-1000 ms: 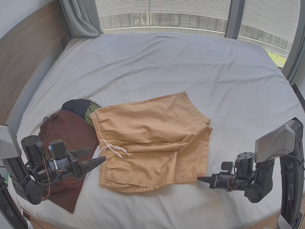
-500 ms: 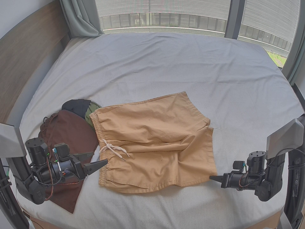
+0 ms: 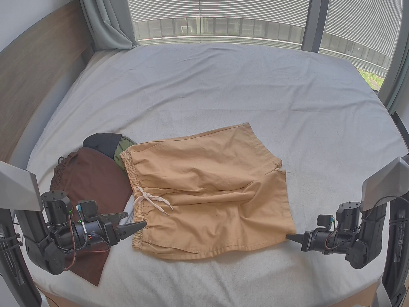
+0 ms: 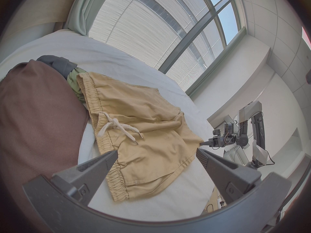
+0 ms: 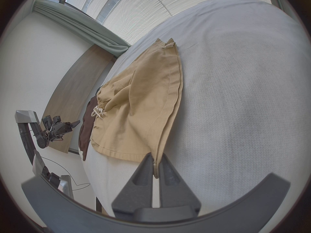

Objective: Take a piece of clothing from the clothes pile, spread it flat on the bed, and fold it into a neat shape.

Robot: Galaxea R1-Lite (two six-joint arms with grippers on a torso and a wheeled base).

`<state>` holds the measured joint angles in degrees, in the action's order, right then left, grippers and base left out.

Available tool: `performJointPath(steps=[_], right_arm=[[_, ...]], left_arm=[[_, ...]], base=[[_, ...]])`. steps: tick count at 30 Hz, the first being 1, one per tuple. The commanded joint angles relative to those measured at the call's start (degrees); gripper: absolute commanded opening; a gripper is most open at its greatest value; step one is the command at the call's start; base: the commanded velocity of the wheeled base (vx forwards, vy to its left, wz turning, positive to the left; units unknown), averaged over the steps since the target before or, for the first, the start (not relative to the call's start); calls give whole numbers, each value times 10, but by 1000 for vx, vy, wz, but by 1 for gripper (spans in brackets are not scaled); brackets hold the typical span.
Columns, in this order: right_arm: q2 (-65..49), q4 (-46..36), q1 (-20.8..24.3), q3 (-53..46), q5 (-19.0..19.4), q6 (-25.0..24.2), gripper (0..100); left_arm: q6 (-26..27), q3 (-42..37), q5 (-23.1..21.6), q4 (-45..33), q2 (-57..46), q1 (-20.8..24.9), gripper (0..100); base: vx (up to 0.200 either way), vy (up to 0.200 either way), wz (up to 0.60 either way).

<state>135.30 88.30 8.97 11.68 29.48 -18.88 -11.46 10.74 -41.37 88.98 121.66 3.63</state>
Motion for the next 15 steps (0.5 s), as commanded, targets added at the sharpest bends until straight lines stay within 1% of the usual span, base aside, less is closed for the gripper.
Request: performJointPath(steps=[1, 15], right_arm=[[-1, 0, -3, 1, 1, 0, 0], [-1, 0, -6, 5, 1, 1, 0]], left_arm=[[0, -2, 0, 1, 16, 1, 100], [1, -1, -1, 1, 68, -12, 100]], base=[[0, 0, 0], [0, 0, 0]])
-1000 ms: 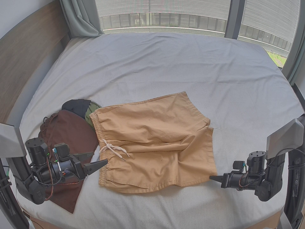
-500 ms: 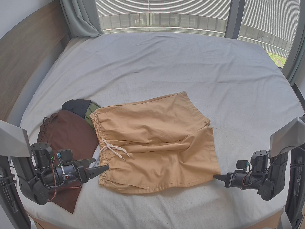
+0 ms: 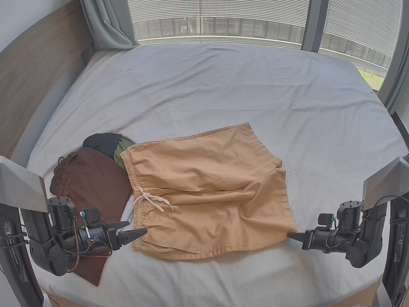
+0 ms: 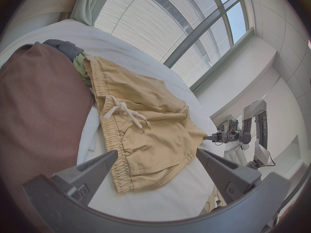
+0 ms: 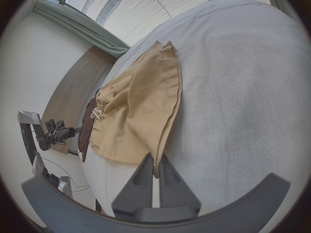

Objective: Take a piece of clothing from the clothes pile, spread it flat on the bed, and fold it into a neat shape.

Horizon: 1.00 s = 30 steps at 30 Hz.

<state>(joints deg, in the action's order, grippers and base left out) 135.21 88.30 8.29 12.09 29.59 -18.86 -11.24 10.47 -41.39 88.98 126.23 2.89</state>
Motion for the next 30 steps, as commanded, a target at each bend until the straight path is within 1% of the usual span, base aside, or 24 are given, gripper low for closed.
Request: performJointPath(steps=[1, 15, 23, 30], right_arm=[[1, 0, 1, 1, 0, 0, 0], [1, 0, 1, 5, 2, 0, 0], [2, 0, 1, 8, 2, 0, 0], [2, 0, 1, 9, 3, 0, 0]], left_arm=[[0, 3, -1, 1, 29, -5, 100], [1, 9, -5, 1, 96, -17, 100], [17, 10, -5, 1, 115, -21, 100], [11, 31, -3, 1, 144, -19, 100]], base=[[0, 0, 0], [0, 0, 0], [0, 0, 0], [0, 0, 0]])
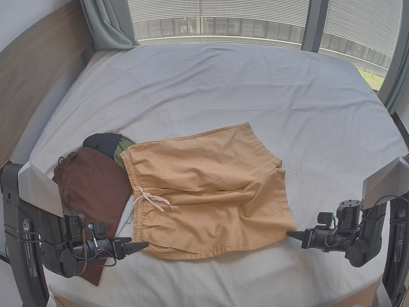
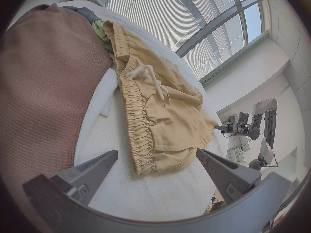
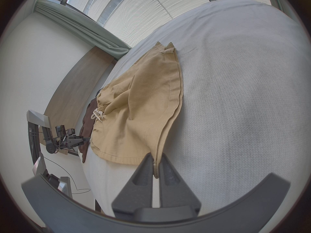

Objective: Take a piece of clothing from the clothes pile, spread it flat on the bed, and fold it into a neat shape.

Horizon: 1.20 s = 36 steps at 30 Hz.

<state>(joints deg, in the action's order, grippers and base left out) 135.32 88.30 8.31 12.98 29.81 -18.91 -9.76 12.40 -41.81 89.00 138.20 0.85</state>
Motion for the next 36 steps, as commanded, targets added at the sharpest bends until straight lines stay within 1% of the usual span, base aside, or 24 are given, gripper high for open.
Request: performJointPath(steps=[1, 6, 16, 21, 22, 36], right_arm=[[1, 0, 0, 0, 1, 0, 0], [2, 0, 0, 4, 1, 0, 0], [6, 0, -1, 6, 1, 0, 0], [7, 0, -1, 6, 1, 0, 0], [7, 0, -1, 6, 1, 0, 0], [-1, 0, -2, -8, 1, 2, 0]], left_arm=[[-4, 13, 2, 0, 28, 1, 100], [-9, 19, 2, 0, 48, 3, 100], [-52, 41, 2, 0, 51, 9, 100], [-63, 42, 2, 0, 51, 15, 100], [-67, 42, 1, 0, 51, 16, 0], [-62, 42, -2, 0, 47, 9, 0]], base=[[0, 0, 0], [0, 0, 0], [0, 0, 0], [0, 0, 0], [0, 0, 0], [0, 0, 0]])
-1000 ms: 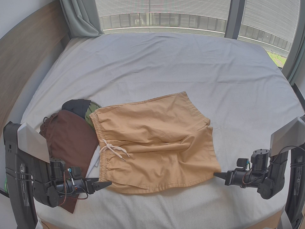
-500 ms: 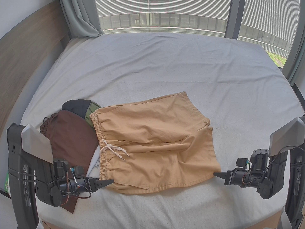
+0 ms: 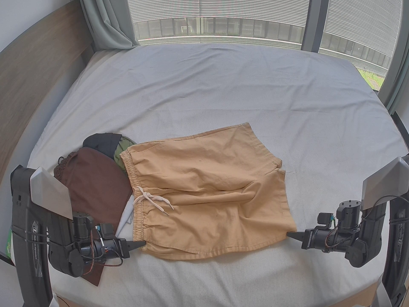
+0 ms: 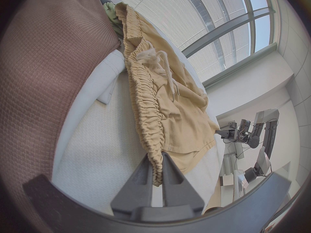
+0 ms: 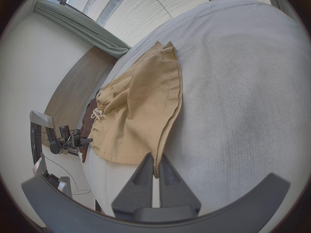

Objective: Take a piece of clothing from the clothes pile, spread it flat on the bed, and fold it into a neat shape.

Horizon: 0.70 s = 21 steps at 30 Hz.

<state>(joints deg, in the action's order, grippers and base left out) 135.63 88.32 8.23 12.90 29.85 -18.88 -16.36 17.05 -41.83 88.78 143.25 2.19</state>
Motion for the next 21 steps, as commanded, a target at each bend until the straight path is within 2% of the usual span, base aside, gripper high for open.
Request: performJointPath(steps=[1, 7, 21], right_arm=[[-5, 0, -1, -9, 0, 3, 0], [-5, 0, -11, -38, 2, 50, 0], [-5, -1, -11, -74, 2, 81, 0]], left_arm=[[4, -8, -2, 3, -6, -4, 0], [5, -27, -4, 2, -25, -8, 0], [6, -66, -24, 2, -57, -21, 0]], base=[[0, 0, 0], [0, 0, 0], [0, 0, 0]])
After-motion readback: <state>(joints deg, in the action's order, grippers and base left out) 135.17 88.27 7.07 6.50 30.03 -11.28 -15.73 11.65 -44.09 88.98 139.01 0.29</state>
